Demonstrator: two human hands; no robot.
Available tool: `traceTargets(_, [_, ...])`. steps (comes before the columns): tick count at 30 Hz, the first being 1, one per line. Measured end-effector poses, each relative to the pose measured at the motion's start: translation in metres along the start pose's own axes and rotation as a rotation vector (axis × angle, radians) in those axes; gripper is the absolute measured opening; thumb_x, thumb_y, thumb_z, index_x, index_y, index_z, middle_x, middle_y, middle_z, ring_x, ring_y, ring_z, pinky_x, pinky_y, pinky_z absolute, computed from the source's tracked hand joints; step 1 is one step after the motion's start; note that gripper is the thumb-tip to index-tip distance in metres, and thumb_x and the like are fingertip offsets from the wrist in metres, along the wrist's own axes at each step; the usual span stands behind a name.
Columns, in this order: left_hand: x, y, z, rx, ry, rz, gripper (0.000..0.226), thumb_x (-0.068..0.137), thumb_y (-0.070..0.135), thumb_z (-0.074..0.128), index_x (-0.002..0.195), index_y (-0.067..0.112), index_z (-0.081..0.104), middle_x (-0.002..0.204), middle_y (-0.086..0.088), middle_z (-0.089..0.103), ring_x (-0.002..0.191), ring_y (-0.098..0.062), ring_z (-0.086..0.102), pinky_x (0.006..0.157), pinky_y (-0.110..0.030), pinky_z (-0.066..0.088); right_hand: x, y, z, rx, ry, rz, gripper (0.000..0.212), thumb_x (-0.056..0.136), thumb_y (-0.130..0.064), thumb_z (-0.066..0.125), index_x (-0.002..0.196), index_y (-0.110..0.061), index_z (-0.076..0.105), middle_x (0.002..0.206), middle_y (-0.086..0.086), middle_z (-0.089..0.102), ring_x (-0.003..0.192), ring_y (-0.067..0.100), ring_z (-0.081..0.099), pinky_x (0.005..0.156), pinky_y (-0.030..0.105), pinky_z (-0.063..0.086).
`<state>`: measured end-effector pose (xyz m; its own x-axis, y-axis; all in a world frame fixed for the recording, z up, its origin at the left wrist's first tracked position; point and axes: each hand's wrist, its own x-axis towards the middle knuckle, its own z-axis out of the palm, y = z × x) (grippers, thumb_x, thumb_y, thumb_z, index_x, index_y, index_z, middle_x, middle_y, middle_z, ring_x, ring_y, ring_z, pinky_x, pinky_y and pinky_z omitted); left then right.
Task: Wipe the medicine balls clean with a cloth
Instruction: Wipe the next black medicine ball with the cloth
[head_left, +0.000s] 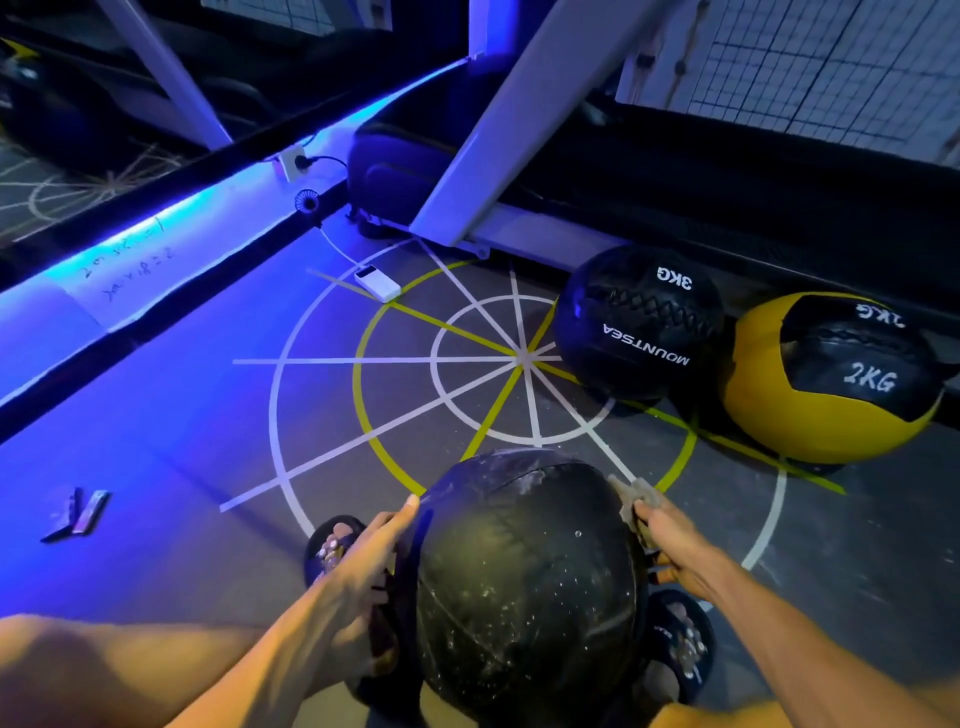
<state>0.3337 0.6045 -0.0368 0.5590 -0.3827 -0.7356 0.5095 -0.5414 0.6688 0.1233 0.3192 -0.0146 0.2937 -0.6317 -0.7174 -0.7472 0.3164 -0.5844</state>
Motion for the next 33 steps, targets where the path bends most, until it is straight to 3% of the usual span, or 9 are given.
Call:
traceTargets(6, [-0.012, 0.013, -0.011, -0.047, 0.039, 0.195, 0.074, 0.070, 0.095, 0.053, 0.109, 0.034, 0.071, 0.112, -0.010, 0.071, 0.104, -0.032, 0.066, 0.097, -0.048, 0.049, -0.006, -0.001, 0.003, 0.197, 0.090, -0.113, 0.023, 0.107, -0.031, 0.045, 0.125, -0.033, 0.060, 0.085, 0.007, 0.071, 0.079, 0.027, 0.063, 0.074, 0.040, 0.048])
traceTargets(12, [-0.032, 0.045, -0.021, -0.120, -0.048, 0.484, 0.062, 0.084, 0.067, 0.055, 0.108, 0.011, 0.067, 0.102, -0.002, 0.077, 0.092, -0.020, 0.068, 0.083, -0.036, 0.049, -0.018, -0.008, -0.015, 0.373, 0.150, -0.115, 0.032, 0.106, -0.032, 0.050, 0.135, -0.020, 0.057, 0.111, 0.017, 0.071, 0.090, 0.034, 0.068, 0.067, 0.040, 0.055])
traceTargets(16, [-0.014, 0.027, -0.022, 0.244, 0.009, 0.531, 0.067, 0.068, 0.079, 0.068, 0.095, 0.017, 0.069, 0.098, -0.006, 0.073, 0.097, -0.017, 0.068, 0.098, -0.042, 0.051, -0.026, 0.003, -0.014, 0.197, 0.134, -0.018, 0.028, 0.106, -0.030, 0.049, 0.129, -0.014, 0.056, 0.111, 0.017, 0.066, 0.087, 0.032, 0.064, 0.065, 0.035, 0.046])
traceTargets(19, [-0.009, 0.023, -0.006, 0.530, 0.003, 0.593, 0.058, 0.082, 0.063, 0.073, 0.128, 0.029, 0.060, 0.130, 0.008, 0.057, 0.126, -0.013, 0.053, 0.114, -0.033, 0.038, -0.029, 0.007, -0.014, 0.131, 0.147, -0.037, 0.018, 0.107, -0.026, 0.045, 0.116, -0.015, 0.055, 0.080, 0.014, 0.061, 0.053, 0.025, 0.060, 0.046, 0.024, 0.040])
traceTargets(21, [-0.011, 0.027, 0.004, 0.648, -0.066, 0.613, 0.088, 0.082, 0.074, 0.065, 0.153, 0.026, 0.042, 0.148, 0.008, 0.040, 0.140, -0.008, 0.036, 0.118, -0.027, 0.026, -0.035, 0.003, -0.019, 0.122, 0.183, -0.108, 0.013, 0.109, -0.021, 0.041, 0.118, -0.020, 0.050, 0.068, 0.011, 0.056, 0.046, 0.024, 0.053, 0.044, 0.026, 0.039])
traceTargets(24, [-0.010, 0.025, 0.019, 0.764, -0.130, 0.600, 0.101, 0.083, 0.073, 0.066, 0.163, 0.032, 0.021, 0.168, 0.008, 0.019, 0.153, -0.013, 0.024, 0.122, -0.032, 0.024, -0.045, -0.003, -0.023, -0.002, 0.187, -0.232, 0.035, 0.110, -0.020, 0.038, 0.144, -0.021, 0.048, 0.082, 0.006, 0.058, 0.063, 0.019, 0.052, 0.050, 0.022, 0.041])
traceTargets(27, [-0.011, 0.027, 0.028, 0.890, -0.062, 0.588, 0.086, 0.095, 0.056, 0.064, 0.163, 0.034, 0.016, 0.171, 0.007, 0.011, 0.153, -0.020, 0.029, 0.117, -0.036, 0.033, -0.051, -0.006, -0.011, -0.139, 0.066, -0.272, 0.043, 0.109, -0.023, 0.043, 0.152, -0.023, 0.041, 0.126, 0.003, 0.060, 0.108, 0.021, 0.059, 0.089, 0.027, 0.046])
traceTargets(29, [-0.010, 0.033, 0.027, 0.945, -0.034, 0.568, 0.081, 0.095, 0.057, 0.063, 0.161, 0.031, 0.026, 0.166, 0.005, 0.026, 0.147, -0.022, 0.039, 0.114, -0.036, 0.036, -0.053, -0.004, -0.002, -0.251, 0.022, -0.287, 0.031, 0.108, -0.024, 0.045, 0.138, -0.024, 0.052, 0.120, 0.003, 0.061, 0.113, 0.021, 0.056, 0.095, 0.031, 0.043])
traceTargets(33, [-0.005, 0.045, 0.014, 0.984, 0.021, 0.626, 0.064, 0.087, 0.074, 0.055, 0.138, 0.036, 0.053, 0.135, 0.006, 0.057, 0.126, -0.025, 0.054, 0.104, -0.042, 0.046, -0.055, -0.004, -0.007, -0.470, 0.075, -0.307, 0.021, 0.105, -0.024, 0.045, 0.086, -0.031, 0.052, 0.083, -0.006, 0.058, 0.091, 0.021, 0.057, 0.066, 0.029, 0.041])
